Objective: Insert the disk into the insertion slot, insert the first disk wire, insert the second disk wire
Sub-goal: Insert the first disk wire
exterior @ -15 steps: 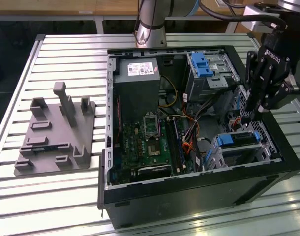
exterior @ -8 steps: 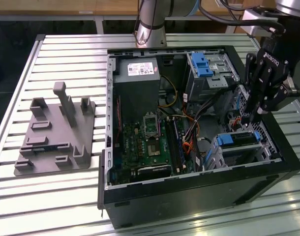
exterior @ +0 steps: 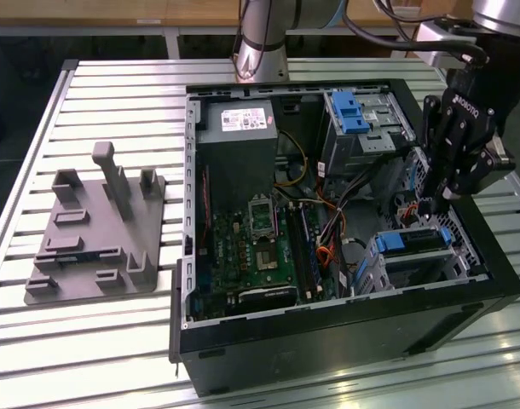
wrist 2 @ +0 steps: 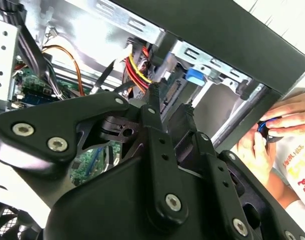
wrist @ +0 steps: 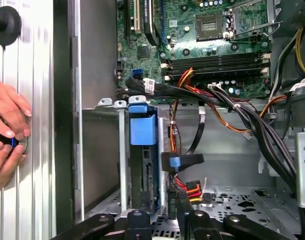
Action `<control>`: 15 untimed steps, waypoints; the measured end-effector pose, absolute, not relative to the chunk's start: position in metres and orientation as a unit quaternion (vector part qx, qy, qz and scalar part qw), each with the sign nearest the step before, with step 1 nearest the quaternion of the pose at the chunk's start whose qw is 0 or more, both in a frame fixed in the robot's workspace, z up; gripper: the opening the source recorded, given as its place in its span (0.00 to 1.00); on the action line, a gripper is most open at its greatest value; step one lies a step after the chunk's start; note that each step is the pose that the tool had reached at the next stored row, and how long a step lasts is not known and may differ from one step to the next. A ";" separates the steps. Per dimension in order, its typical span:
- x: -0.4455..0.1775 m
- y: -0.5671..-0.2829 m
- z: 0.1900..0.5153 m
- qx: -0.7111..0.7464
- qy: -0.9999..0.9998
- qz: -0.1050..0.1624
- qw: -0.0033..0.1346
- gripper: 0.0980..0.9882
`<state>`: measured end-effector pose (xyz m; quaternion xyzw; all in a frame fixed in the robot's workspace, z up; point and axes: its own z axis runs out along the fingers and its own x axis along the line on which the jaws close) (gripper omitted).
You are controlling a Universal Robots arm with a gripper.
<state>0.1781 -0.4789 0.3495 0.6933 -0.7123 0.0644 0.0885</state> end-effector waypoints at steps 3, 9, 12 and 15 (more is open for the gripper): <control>0.178 -0.476 0.347 0.695 -0.710 0.065 0.088 0.28; 0.179 -0.476 0.344 0.698 -0.708 0.064 0.087 0.28; 0.179 -0.476 0.342 0.698 -0.708 0.063 0.086 0.28; 0.179 -0.476 0.340 0.699 -0.707 0.063 0.086 0.28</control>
